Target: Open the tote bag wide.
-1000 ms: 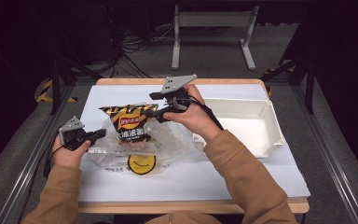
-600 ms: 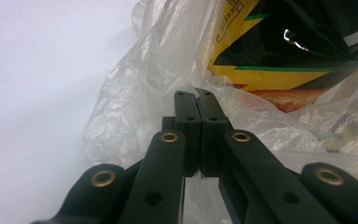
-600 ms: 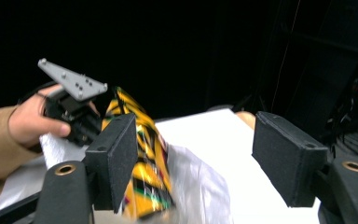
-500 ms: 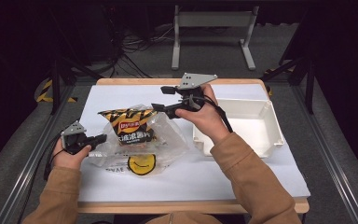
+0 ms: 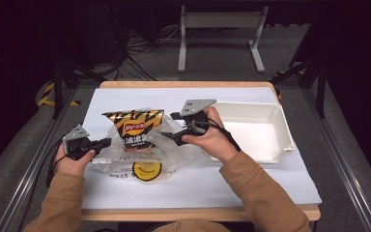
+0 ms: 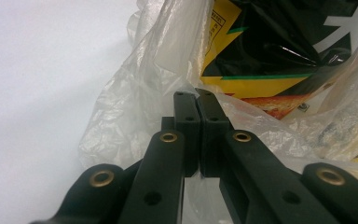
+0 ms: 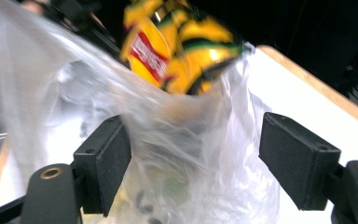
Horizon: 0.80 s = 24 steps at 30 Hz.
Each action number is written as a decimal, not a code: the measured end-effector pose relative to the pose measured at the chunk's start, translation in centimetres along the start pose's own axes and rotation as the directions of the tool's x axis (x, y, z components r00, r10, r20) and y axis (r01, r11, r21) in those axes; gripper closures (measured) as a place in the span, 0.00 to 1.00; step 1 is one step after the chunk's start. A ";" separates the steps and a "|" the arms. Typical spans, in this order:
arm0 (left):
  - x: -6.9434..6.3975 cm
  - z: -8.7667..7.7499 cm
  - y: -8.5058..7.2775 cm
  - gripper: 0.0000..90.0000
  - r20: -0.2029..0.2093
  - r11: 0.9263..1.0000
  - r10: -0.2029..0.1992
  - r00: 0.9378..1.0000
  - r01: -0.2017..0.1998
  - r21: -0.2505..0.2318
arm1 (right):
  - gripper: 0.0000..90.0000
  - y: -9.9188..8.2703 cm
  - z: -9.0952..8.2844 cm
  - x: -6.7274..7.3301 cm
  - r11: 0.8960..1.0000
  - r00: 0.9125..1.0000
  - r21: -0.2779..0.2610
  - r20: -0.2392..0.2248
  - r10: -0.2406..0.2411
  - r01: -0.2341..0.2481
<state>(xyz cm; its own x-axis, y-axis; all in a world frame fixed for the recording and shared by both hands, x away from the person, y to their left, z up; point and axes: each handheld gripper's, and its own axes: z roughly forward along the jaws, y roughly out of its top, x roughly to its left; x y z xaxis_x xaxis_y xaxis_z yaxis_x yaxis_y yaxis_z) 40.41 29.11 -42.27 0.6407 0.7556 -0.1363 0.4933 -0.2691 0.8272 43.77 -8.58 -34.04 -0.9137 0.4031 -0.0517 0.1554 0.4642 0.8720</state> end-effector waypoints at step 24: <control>0.7 1.7 -0.9 0.98 -0.054 0.996 0.005 0.999 -0.001 0.086 | 0.99 -3.6 2.6 0.5 0.966 0.974 0.242 0.223 0.037 -0.092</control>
<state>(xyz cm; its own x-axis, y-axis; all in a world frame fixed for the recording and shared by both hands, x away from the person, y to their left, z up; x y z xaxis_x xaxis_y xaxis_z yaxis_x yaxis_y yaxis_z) 41.44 28.86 -44.03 0.6107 0.7852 -0.1024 0.5417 -0.3199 0.7773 43.73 -7.97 -38.45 -0.8003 0.5861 -0.1267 0.3252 0.6017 0.7295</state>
